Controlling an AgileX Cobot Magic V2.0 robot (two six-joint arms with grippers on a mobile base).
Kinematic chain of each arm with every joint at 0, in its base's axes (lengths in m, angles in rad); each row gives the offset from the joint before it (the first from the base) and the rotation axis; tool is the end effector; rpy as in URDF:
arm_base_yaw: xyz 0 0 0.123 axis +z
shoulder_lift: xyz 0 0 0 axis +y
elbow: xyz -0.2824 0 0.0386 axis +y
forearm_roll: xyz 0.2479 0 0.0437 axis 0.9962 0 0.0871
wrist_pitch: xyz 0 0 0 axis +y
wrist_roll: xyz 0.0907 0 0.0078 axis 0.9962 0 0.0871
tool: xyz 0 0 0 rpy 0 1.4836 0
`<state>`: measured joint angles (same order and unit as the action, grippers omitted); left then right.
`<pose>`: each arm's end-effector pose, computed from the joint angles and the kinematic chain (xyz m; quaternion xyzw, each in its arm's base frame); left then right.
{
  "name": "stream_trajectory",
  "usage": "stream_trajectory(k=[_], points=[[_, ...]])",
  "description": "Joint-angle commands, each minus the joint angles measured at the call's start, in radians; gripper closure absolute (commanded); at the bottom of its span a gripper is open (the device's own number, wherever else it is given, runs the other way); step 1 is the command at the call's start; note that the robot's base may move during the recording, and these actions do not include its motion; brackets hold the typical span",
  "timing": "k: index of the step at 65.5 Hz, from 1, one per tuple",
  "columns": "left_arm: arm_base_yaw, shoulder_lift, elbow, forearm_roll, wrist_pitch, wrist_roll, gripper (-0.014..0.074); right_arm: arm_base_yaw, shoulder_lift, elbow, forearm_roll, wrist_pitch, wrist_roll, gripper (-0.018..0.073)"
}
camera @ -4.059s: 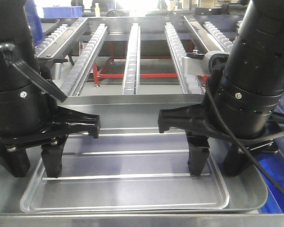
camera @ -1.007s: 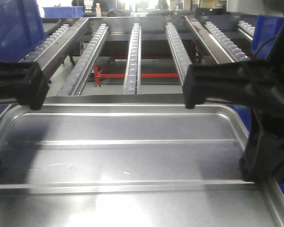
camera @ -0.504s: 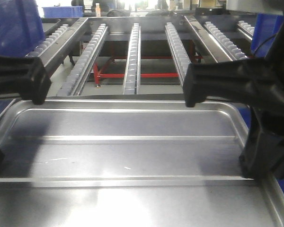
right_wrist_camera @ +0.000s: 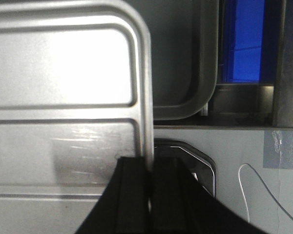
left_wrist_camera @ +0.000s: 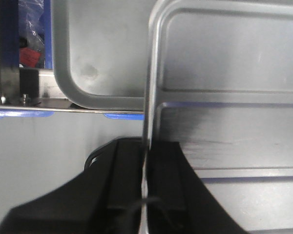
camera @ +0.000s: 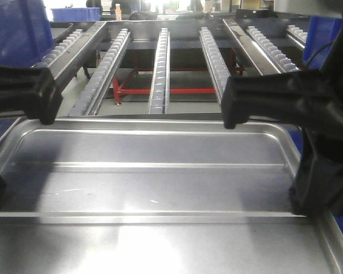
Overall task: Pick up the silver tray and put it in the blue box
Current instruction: 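Hold the tray level in both grippers while the base turns to the blue bin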
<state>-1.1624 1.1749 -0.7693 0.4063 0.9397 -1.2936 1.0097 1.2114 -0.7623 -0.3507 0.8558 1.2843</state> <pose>0.1067 -0.1734 0.2598 0.0286 0.9715 -0.0833 0.2203 0.1328 0.1669 0.2511 0.0441 0.9725 0.0961 0.2076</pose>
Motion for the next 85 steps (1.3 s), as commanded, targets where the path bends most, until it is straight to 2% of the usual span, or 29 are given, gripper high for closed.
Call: stream_trajectory(k=[1,85], points=[[-0.011,-0.022,-0.023,0.032,-0.005,-0.011,0.0602,0.001,-0.028,-0.024,-0.044,-0.01,0.003,0.0501],[-0.011,-0.022,-0.023,0.032,-0.005,-0.011,0.0602,0.0,-0.028,-0.024,-0.044,-0.009,0.003,0.0501]])
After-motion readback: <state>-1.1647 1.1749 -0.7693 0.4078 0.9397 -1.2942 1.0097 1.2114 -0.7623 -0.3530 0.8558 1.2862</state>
